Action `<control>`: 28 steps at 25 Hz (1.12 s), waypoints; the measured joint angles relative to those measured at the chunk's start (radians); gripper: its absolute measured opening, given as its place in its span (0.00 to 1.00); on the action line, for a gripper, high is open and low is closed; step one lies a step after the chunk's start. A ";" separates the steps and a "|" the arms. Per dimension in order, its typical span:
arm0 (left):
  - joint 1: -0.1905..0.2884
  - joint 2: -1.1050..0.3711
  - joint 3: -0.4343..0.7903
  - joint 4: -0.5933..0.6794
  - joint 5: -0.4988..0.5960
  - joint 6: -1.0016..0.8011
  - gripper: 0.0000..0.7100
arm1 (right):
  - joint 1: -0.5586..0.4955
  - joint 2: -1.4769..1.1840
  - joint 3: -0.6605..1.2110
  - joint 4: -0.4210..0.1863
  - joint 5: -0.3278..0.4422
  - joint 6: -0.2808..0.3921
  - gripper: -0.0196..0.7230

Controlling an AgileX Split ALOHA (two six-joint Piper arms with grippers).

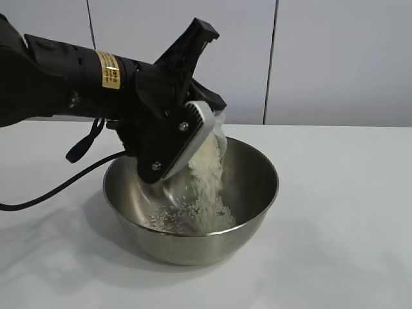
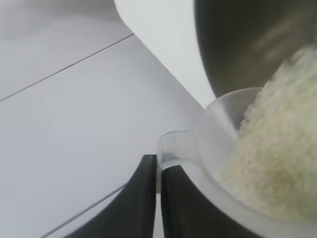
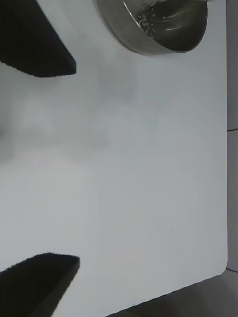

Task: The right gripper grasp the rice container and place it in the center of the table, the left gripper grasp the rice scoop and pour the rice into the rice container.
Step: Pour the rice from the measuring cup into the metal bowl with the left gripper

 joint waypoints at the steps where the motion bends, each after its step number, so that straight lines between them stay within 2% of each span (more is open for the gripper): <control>1: 0.000 0.000 -0.001 0.026 0.015 0.037 0.02 | 0.000 0.000 0.000 0.000 0.000 0.000 0.92; 6: 0.000 0.000 -0.039 0.181 0.122 0.219 0.02 | 0.000 0.000 0.000 0.000 0.000 0.000 0.92; 11: 0.000 0.000 -0.119 0.336 0.163 0.254 0.02 | 0.000 0.000 0.000 0.000 0.000 0.000 0.92; 23: 0.000 -0.001 -0.148 0.466 0.179 0.211 0.02 | 0.000 0.000 0.000 0.000 0.000 0.000 0.92; 28: 0.000 -0.020 -0.145 0.477 0.179 0.190 0.02 | 0.000 0.000 0.000 0.000 0.000 0.000 0.92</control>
